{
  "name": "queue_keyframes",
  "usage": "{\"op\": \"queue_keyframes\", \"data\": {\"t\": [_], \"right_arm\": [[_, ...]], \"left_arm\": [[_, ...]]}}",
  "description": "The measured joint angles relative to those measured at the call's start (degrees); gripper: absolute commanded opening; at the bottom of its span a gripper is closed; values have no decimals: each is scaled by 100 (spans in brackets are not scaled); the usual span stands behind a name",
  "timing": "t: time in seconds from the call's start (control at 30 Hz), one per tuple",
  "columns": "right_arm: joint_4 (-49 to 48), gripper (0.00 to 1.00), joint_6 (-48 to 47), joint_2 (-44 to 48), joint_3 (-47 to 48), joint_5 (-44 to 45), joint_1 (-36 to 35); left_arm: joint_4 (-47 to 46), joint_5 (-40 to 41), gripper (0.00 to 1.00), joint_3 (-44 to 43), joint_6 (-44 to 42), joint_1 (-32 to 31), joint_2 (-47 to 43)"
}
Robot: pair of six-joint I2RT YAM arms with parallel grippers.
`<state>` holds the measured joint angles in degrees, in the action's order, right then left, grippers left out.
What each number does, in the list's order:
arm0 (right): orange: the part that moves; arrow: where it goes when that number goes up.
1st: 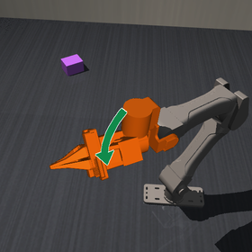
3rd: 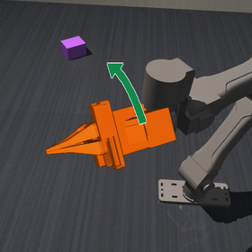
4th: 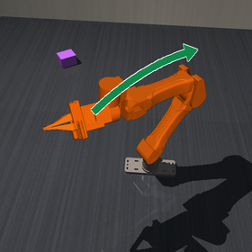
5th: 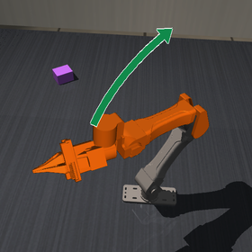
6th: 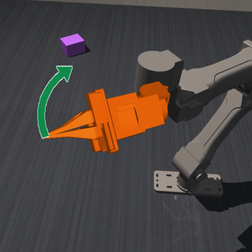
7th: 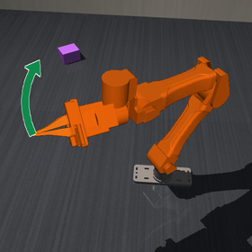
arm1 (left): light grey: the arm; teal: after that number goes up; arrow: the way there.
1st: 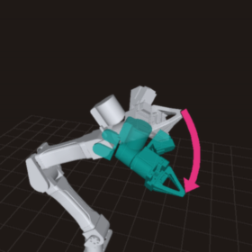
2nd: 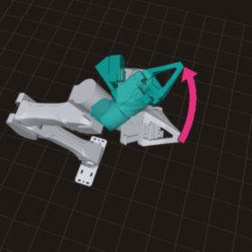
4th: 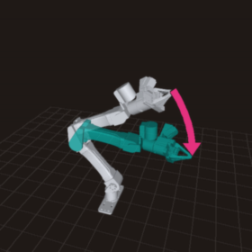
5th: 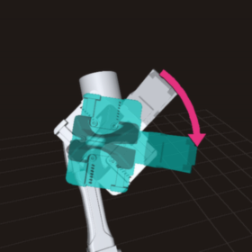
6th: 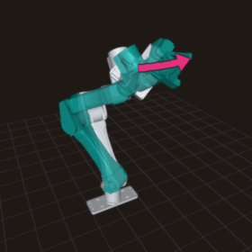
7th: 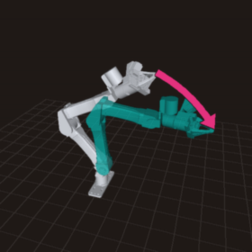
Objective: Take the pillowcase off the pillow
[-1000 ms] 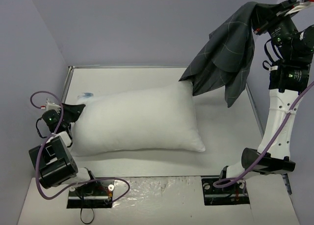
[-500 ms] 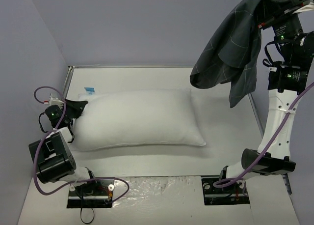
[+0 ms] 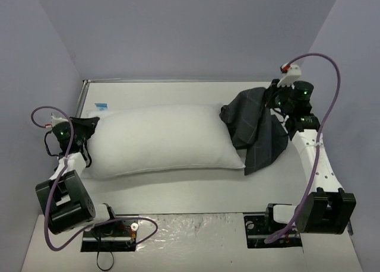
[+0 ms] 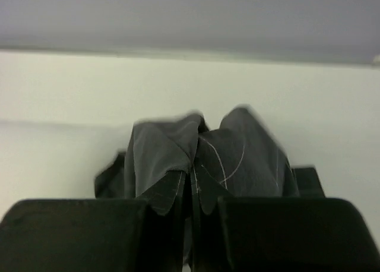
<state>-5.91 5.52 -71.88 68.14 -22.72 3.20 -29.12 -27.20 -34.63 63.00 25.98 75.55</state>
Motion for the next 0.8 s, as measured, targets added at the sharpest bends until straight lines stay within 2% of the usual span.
{"op": "queue_keyframes", "data": {"t": [0.1,0.13,0.23,0.27,0.3,0.33,0.37,0.43,0.47,0.57,0.67,0.77,0.8], "right_arm": [[369,2,-533,-125,-610,138,-55],[522,4,-704,-234,-691,173,-63],[925,21,-1156,-688,-723,267,-48],[1058,36,-1305,-804,-723,282,-28],[1198,43,-1412,-879,-723,291,-13],[1335,51,-1563,-903,-721,286,15],[1484,67,-1700,-892,-704,280,37],[1755,83,-1926,-820,-555,280,79],[1954,100,-2092,-785,-317,280,90],[2159,100,-2374,-601,455,282,129],[2107,100,-2245,-264,1084,437,203],[2153,100,-2024,66,1368,380,472],[2197,100,-1974,138,1364,337,557]], "left_arm": [[310,33,23,-328,-13,-101,20],[426,33,36,-472,-59,-136,20],[955,74,59,-1008,-350,-264,-4],[1198,109,73,-1209,-507,-323,-37],[1478,155,78,-1399,-702,-393,-94],[1790,197,81,-1602,-872,-470,-157],[2081,251,86,-1805,-1034,-549,-223],[2551,345,88,-2153,-1388,-691,-367],[2750,378,89,-2295,-1506,-734,-413],[3471,588,91,-2935,-2063,-911,-577],[3998,881,94,-3348,-2492,-999,-678],[4496,1224,97,-3628,-2885,-1161,-776],[4642,1276,95,-3703,-3010,-1239,-807]]}}
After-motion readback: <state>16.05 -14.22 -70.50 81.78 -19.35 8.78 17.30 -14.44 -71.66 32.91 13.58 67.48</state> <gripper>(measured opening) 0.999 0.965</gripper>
